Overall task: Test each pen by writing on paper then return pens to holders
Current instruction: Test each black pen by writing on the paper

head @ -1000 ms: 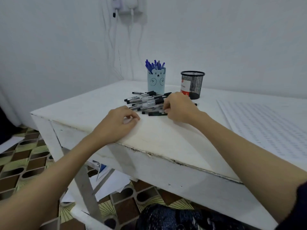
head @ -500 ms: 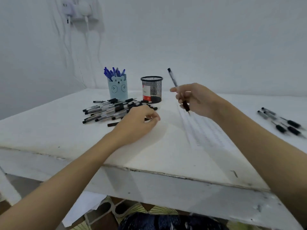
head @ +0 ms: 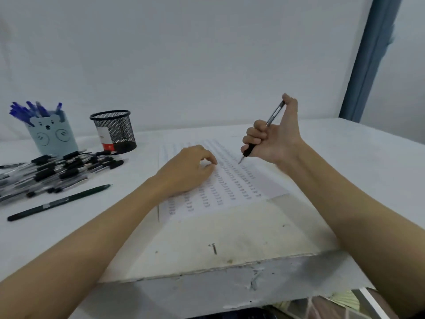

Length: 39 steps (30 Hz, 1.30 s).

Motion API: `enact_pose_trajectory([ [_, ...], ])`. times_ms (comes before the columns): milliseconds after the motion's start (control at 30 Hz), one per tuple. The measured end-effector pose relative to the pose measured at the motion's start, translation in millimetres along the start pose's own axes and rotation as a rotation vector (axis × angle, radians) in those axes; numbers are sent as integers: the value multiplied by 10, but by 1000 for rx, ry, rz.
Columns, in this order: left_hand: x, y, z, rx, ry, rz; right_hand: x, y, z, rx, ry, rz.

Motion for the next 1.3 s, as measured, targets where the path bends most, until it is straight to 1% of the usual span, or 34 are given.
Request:
enact_pose_trajectory([
  [67,37,-35,-67,34,26,-3,62,7,65,4,36,43],
  [133,106,-37,-117,59,77,6,91,-8,110,0,138,93],
  [267,221,5,-101,56,175,22,-28,-39,166,5,431,39],
  [300,249,13,-70,42,190,16,-49,-48,177,-6,465,28],
  [433,347,90,79,19,170,-15,-55,-88,251,-103,455,54],
  [567,467,165,247,-9,221,-29,-62,-103,304,-124,508,66],
  [633,520,146,226,7,213,-19,-68,-96,308,-149,581,80],
  [733,537,117,120,54,200,-35,-32,-72,320,-233,684,159],
  [800,541,118,109,55,198,-47,-11,-26,310,-273,777,203],
  [933,564,117,119,54,199,-50,-59,65,157,-228,912,218],
  [1033,564,112,113,53,198,-58,-65,118,97,-218,1017,293],
  [1200,581,101,105,60,194,-58,54,187,251,-371,1132,404],
  [1300,572,102,102,62,191,-61,88,212,263,-417,1193,454],
])
Point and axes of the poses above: each hand's wrist, its own y-axis away from the middle knuckle, its own z-axis out of the back of the hand, x = y × z, the point moved 9 cm from there along -y, towards the middle knuckle, and after that the axes turned 6 degrees about y, right-handed, at the moved point
